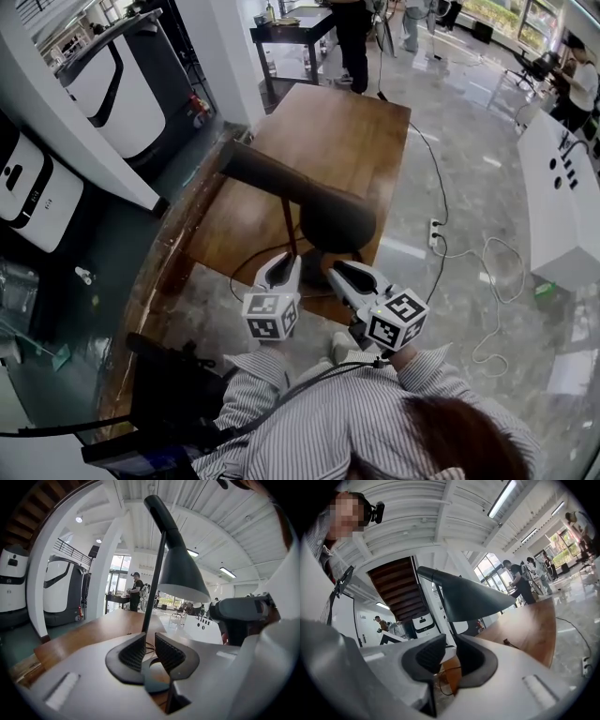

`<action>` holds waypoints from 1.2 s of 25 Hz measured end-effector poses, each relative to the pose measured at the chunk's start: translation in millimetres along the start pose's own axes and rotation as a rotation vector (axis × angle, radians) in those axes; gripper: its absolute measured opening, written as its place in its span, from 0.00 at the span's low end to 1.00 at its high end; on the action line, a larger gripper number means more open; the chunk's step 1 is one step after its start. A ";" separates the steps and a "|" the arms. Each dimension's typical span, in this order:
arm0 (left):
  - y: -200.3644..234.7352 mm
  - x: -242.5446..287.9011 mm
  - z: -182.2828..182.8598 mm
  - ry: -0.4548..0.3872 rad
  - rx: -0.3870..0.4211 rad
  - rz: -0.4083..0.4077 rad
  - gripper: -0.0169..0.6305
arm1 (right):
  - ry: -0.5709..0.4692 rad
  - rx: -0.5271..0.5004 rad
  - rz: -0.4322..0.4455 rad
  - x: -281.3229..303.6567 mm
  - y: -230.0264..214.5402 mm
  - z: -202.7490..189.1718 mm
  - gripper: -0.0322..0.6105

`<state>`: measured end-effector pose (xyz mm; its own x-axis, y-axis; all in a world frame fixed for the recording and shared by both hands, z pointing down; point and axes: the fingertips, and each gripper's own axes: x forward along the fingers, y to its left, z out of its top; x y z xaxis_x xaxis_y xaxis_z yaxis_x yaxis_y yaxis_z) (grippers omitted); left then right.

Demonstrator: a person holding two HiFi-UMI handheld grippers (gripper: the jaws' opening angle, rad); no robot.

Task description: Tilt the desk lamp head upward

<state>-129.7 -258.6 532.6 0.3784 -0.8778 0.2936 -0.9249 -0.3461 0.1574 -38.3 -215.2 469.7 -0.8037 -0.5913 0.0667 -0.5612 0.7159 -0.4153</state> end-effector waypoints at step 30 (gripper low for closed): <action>11.0 37.1 -3.1 0.058 0.025 -0.054 0.13 | -0.135 0.099 0.082 9.7 -17.8 40.2 0.16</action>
<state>-125.7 -293.9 548.2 0.4290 -0.8372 0.3393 -0.9033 -0.4016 0.1512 -28.2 -248.6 441.3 -0.8087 -0.5812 -0.0904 -0.4671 0.7280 -0.5019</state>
